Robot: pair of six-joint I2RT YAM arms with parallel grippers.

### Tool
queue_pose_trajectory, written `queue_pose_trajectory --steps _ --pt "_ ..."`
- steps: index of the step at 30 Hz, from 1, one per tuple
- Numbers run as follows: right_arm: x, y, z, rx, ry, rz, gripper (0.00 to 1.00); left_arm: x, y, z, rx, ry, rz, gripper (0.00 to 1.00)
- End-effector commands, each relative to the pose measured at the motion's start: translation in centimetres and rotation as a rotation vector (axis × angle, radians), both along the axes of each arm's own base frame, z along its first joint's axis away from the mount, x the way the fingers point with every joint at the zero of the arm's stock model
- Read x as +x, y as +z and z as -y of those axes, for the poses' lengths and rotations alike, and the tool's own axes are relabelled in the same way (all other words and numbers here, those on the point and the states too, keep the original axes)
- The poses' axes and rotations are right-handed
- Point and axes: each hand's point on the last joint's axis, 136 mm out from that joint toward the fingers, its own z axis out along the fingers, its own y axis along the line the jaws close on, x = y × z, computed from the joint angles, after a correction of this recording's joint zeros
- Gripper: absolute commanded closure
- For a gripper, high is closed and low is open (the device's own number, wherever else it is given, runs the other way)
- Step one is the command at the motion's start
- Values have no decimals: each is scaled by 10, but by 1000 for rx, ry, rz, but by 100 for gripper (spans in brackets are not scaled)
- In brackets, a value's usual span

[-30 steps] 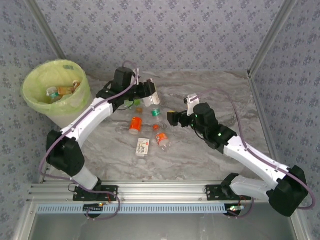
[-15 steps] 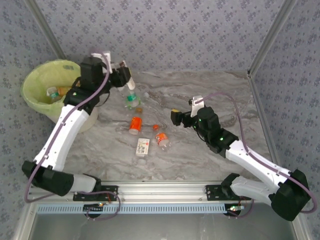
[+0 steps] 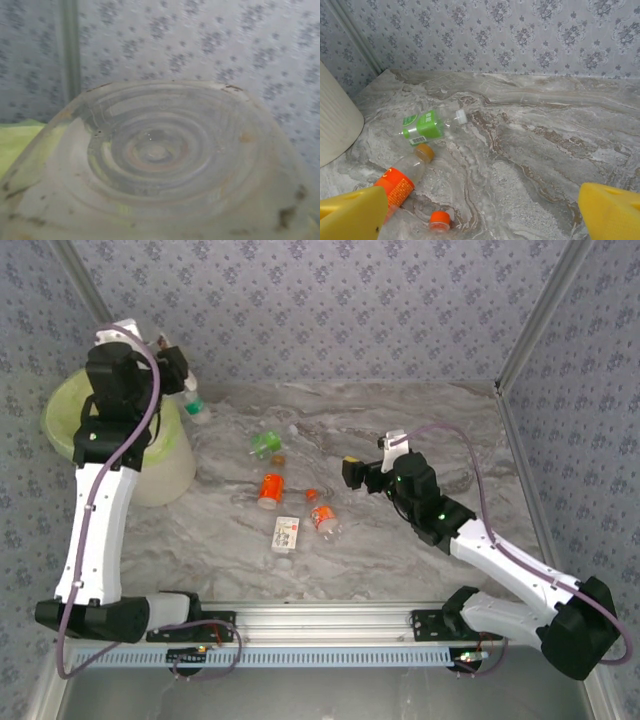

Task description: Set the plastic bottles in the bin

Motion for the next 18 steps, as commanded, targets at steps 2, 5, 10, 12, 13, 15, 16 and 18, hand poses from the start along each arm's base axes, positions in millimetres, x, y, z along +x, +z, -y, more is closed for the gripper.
queue_pose_trajectory --steps 2,5,10,12,13,15,16,18 --pt "4 14 6 23 -42 20 0 -18 37 -48 72 194 87 59" --pt "4 11 7 19 -42 14 0 -15 36 -78 12 248 80 59" --pt "3 9 6 27 -43 8 0 8 15 -103 -130 231 33 60" --pt "3 8 6 30 -40 3 0 15 6 -114 -153 260 23 60" --pt "2 8 6 30 -40 2 0 19 0 -117 -180 257 12 60" --pt "2 7 7 30 -42 -2 0 29 -17 -122 -268 244 -21 60" --pt "2 6 7 28 -45 -5 0 32 -25 -123 -295 245 -33 60" --pt "1 6 8 29 -46 -6 0 40 -42 -127 -332 261 -51 60"
